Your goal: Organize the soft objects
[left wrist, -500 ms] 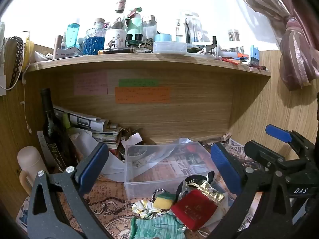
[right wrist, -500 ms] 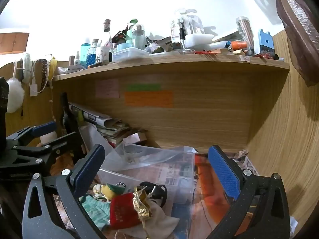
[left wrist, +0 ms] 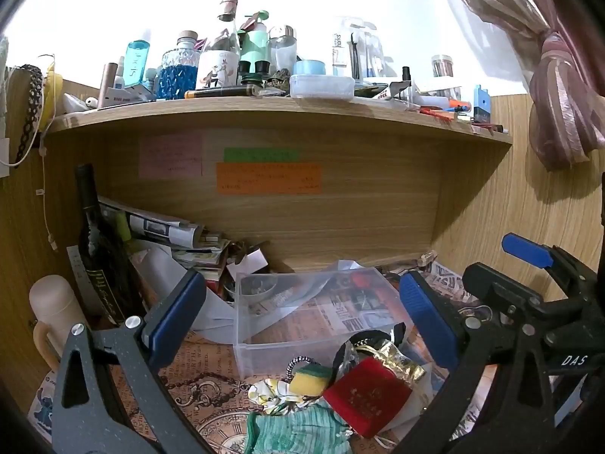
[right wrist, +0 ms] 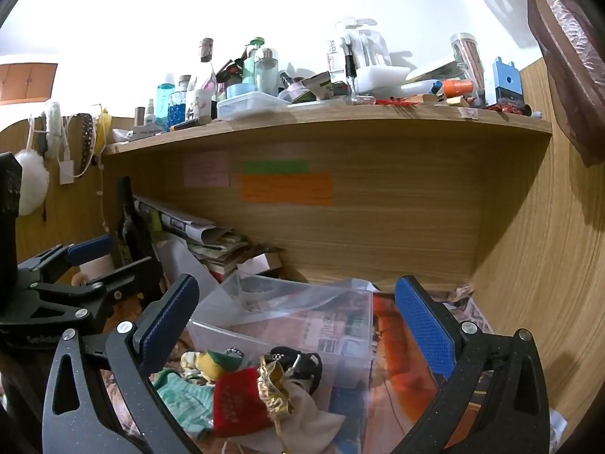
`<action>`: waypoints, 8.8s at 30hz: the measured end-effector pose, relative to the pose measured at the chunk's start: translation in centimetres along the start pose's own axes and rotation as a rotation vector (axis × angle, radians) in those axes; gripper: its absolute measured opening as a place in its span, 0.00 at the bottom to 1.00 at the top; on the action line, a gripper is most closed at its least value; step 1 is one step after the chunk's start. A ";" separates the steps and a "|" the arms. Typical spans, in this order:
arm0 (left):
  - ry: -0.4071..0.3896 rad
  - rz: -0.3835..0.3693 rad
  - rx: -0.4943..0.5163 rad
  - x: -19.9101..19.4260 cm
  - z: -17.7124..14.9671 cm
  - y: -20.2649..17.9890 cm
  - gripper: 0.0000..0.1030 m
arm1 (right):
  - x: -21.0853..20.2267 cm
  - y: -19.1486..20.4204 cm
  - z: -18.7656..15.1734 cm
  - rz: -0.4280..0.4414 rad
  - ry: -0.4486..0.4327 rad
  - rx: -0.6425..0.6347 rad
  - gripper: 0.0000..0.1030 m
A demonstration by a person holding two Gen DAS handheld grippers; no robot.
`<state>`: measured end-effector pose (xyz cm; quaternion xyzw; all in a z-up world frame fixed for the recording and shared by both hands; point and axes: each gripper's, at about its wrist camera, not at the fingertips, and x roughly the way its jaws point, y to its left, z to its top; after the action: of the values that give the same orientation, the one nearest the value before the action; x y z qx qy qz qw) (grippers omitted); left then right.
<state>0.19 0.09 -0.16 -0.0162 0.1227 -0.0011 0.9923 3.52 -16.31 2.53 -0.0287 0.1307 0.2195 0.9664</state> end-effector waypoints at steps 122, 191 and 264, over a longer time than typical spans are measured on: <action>0.553 -0.043 -0.087 6.5 -14.6 5.5 0.12 | 6.1 0.1 -8.8 0.169 0.391 0.036 0.13; 0.513 -0.033 0.018 23.8 -4.4 3.0 0.37 | 19.4 -5.4 -5.7 -0.006 0.536 -0.036 0.36; 0.361 -0.182 -0.069 9.7 -4.1 2.3 0.31 | 3.6 -4.9 -1.8 0.073 0.149 0.096 0.11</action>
<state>8.56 2.19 -6.53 -0.0609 0.2967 -0.0895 0.9488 8.37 -19.47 -0.21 0.0064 0.2137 0.2453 0.9456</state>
